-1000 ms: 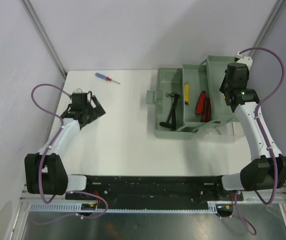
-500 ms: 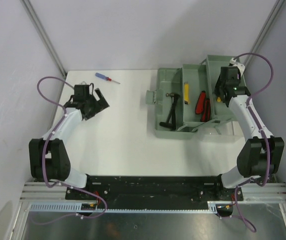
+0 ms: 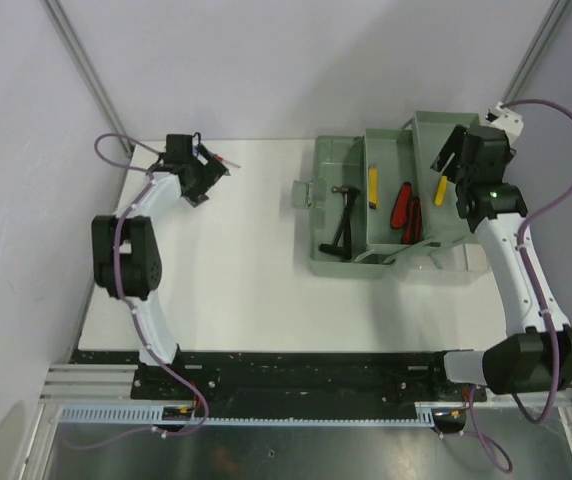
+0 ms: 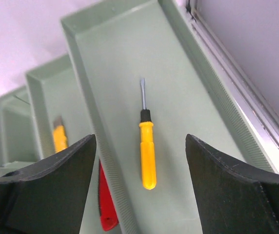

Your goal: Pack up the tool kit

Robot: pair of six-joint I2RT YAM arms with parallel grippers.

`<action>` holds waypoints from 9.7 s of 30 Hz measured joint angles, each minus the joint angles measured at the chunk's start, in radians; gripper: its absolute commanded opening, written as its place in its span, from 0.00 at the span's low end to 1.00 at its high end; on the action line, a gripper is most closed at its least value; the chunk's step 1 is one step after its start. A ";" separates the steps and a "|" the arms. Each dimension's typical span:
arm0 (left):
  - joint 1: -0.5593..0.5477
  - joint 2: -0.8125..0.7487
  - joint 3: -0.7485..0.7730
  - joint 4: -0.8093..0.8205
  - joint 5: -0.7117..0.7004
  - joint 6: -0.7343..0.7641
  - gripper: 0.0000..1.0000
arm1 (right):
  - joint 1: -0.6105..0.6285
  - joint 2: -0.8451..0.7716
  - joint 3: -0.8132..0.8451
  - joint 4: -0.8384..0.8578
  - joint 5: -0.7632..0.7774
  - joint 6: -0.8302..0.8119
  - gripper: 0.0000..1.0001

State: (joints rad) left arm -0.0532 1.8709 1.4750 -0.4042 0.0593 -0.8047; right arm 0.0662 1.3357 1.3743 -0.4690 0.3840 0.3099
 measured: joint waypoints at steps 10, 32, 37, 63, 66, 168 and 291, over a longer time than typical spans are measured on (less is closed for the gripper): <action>-0.008 0.367 0.394 -0.013 -0.096 -0.196 0.71 | 0.068 -0.094 -0.003 0.034 0.048 0.039 0.73; -0.008 0.685 0.678 0.106 -0.062 -0.324 0.61 | 0.119 -0.085 -0.019 0.026 0.216 0.029 0.72; -0.008 0.703 0.678 0.157 -0.053 -0.343 0.53 | 0.113 -0.069 -0.019 0.026 0.218 0.026 0.72; -0.010 0.711 0.595 0.298 -0.076 -0.378 0.00 | 0.080 -0.067 -0.019 0.042 0.267 -0.019 0.71; -0.010 0.690 0.564 0.299 -0.084 -0.365 0.00 | 0.075 -0.067 -0.019 0.048 0.267 -0.024 0.71; -0.895 0.510 0.809 0.378 0.047 -0.276 0.62 | -0.057 -0.834 -0.101 -0.473 0.137 0.216 0.77; -0.355 0.114 -0.008 0.231 0.409 0.290 0.52 | 0.048 0.505 0.591 -0.405 -0.150 -0.258 0.00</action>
State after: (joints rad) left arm -0.4084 1.9850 1.4666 -0.1734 0.4686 -0.5152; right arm 0.1146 1.8408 1.9656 -0.8738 0.2340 0.0521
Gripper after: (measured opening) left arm 0.498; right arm 0.055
